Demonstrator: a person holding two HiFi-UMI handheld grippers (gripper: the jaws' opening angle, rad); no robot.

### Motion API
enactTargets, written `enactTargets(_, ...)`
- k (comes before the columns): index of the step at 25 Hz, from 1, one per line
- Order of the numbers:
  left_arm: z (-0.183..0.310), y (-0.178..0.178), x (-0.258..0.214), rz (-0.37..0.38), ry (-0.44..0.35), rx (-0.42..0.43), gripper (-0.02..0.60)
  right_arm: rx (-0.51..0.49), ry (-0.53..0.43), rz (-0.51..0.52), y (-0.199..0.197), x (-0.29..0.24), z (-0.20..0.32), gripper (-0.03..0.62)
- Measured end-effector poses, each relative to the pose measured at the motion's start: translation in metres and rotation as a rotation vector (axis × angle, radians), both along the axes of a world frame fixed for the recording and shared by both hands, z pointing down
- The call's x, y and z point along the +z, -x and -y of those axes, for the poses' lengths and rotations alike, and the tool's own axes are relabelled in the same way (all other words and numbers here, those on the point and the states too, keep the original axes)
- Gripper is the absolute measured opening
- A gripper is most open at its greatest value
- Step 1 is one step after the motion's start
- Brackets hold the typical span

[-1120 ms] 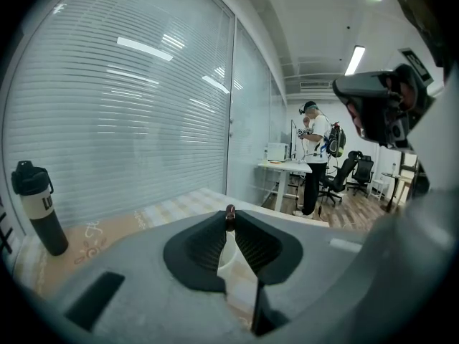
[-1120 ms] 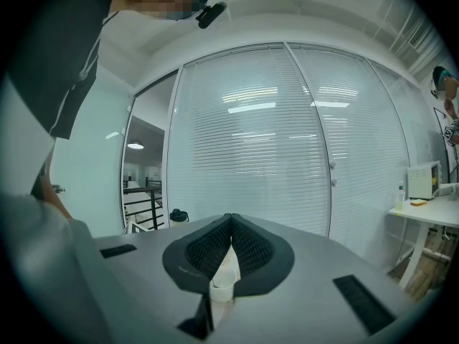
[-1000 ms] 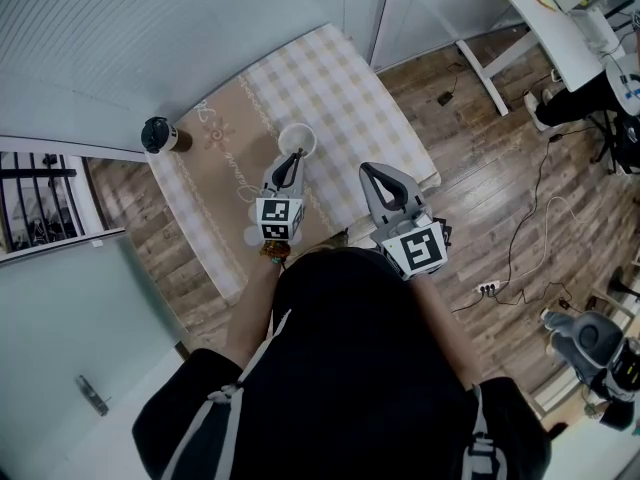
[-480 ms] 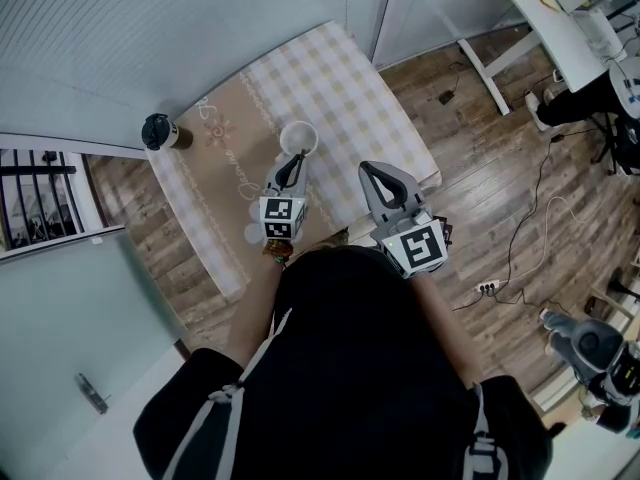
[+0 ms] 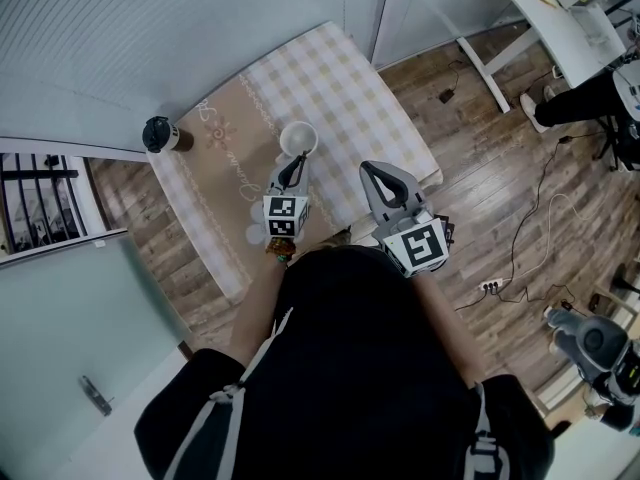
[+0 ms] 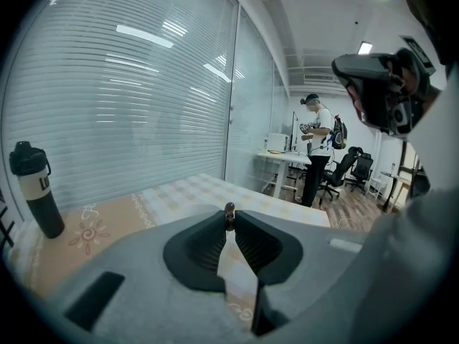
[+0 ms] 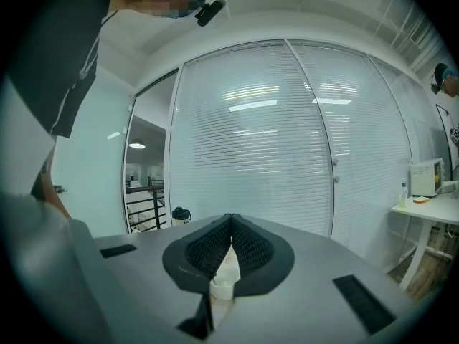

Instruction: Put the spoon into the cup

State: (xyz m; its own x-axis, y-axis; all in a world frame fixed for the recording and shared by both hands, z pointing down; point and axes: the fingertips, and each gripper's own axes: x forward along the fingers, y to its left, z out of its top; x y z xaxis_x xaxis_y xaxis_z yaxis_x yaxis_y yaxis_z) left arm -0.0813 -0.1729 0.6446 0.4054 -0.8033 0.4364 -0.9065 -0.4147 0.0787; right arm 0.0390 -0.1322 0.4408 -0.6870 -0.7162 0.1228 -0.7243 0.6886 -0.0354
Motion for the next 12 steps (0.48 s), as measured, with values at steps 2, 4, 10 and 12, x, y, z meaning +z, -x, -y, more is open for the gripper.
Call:
enactTargets(2, 0.0015, -0.0004, 0.0021, -0.002, -0.002, -0.004, 0.052, -0.001, 0.006, 0.001, 0.0004, 0.0019, 0.0000, 0.008)
enactTargets(4, 0.0027, -0.0012, 0.0033, -0.004, -0.006, -0.005, 0.052, -0.008, -0.007, 0.017, 0.0024, -0.0002, -0.0002, 0.008)
enactTargets(10, 0.0052, -0.0044, 0.0036, 0.039, -0.022, 0.020, 0.051, -0.008, 0.007, -0.006, 0.0021, 0.0033, 0.0002, 0.008)
enactTargets(12, 0.0052, -0.0045, 0.0047, 0.054, -0.024, 0.027, 0.052, -0.011, 0.004, -0.004, 0.0027, 0.0031, 0.0001, 0.008)
